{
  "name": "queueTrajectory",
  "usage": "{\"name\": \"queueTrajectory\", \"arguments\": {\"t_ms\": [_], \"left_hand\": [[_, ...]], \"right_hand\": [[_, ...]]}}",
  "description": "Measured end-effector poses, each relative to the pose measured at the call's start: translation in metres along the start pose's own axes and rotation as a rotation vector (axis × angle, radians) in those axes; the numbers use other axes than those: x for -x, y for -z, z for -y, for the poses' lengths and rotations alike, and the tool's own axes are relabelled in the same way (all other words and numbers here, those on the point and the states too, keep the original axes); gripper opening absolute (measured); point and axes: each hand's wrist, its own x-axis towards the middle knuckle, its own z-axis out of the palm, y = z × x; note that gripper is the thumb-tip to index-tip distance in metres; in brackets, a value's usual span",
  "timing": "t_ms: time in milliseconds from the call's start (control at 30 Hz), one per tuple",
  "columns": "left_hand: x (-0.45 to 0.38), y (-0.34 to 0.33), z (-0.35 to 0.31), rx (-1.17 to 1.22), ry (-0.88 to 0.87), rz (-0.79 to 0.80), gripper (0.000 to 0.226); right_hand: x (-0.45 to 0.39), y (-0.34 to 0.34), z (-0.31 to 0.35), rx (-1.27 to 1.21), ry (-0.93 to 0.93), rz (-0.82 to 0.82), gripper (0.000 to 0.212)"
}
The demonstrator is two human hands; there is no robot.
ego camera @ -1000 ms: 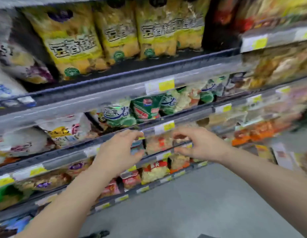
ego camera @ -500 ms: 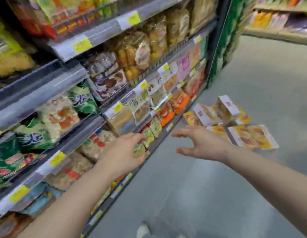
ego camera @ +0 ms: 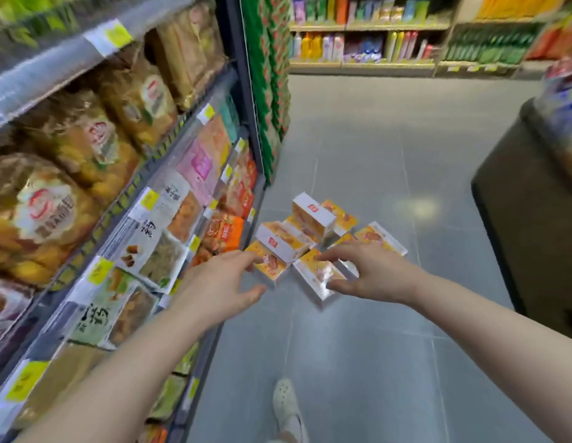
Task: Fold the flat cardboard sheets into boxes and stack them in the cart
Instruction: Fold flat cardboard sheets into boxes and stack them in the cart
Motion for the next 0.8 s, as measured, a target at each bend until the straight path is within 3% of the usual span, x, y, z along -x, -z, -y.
{"name": "queueTrajectory", "arguments": {"t_ms": [333, 567, 800], "left_hand": [[-0.173, 0.036, 0.008, -0.076, -0.170, 0.080, 0.044], [-0.269, 0.030, -0.011, -0.120, -0.238, 0.140, 0.043], [-0.397, 0.007, -0.046, -0.155, -0.161, 0.172, 0.046]], "right_hand": [[-0.093, 0.059, -0.072, -0.114, -0.220, -0.058, 0.048], [-0.146, 0.088, -0.145, -0.119, -0.260, -0.028, 0.047], [-0.227, 0.132, -0.256, -0.071, -0.265, 0.089, 0.046]]}}
